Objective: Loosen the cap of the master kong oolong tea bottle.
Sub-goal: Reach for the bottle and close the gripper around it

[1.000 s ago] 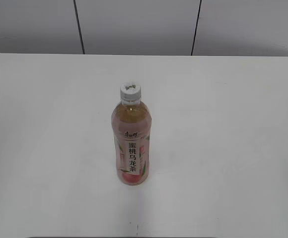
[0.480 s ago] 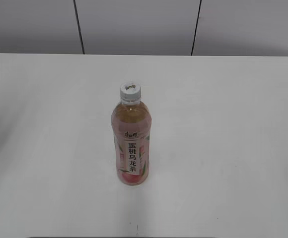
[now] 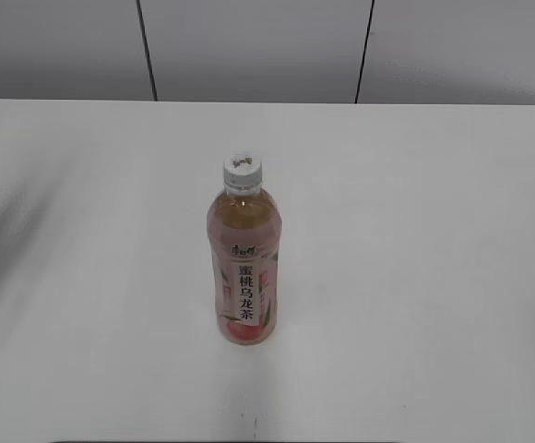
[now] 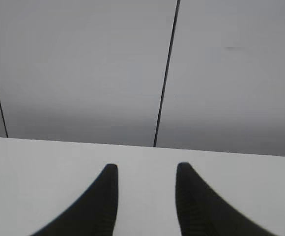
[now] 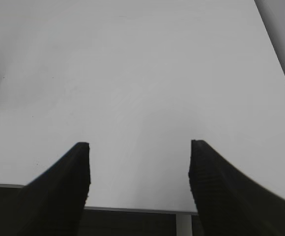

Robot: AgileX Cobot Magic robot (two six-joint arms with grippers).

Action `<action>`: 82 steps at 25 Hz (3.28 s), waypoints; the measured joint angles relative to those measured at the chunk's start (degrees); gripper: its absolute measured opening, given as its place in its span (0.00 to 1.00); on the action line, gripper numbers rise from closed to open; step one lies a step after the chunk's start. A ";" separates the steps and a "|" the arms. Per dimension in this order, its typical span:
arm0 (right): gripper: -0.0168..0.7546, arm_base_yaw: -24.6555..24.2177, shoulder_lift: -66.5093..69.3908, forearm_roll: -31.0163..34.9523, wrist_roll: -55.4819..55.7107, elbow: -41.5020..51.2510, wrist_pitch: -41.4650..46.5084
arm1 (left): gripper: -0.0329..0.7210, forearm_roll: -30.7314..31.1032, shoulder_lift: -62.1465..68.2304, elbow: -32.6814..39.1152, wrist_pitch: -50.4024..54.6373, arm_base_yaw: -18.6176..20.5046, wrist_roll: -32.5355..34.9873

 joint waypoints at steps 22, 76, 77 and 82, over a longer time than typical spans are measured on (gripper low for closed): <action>0.65 0.00 0.00 0.00 0.00 0.00 0.00 | 0.44 33.36 32.19 -0.05 -34.96 -1.39 -13.46; 0.65 0.00 0.00 0.00 0.00 0.00 0.00 | 0.82 67.90 35.02 11.88 -51.86 -7.40 -20.38; 0.65 0.00 0.00 0.00 0.00 0.00 0.00 | 0.82 67.51 35.28 11.48 -51.86 -7.83 -20.38; 0.65 0.00 0.00 0.00 0.00 0.00 0.00 | 0.82 66.72 36.81 9.32 -51.91 -8.23 -20.38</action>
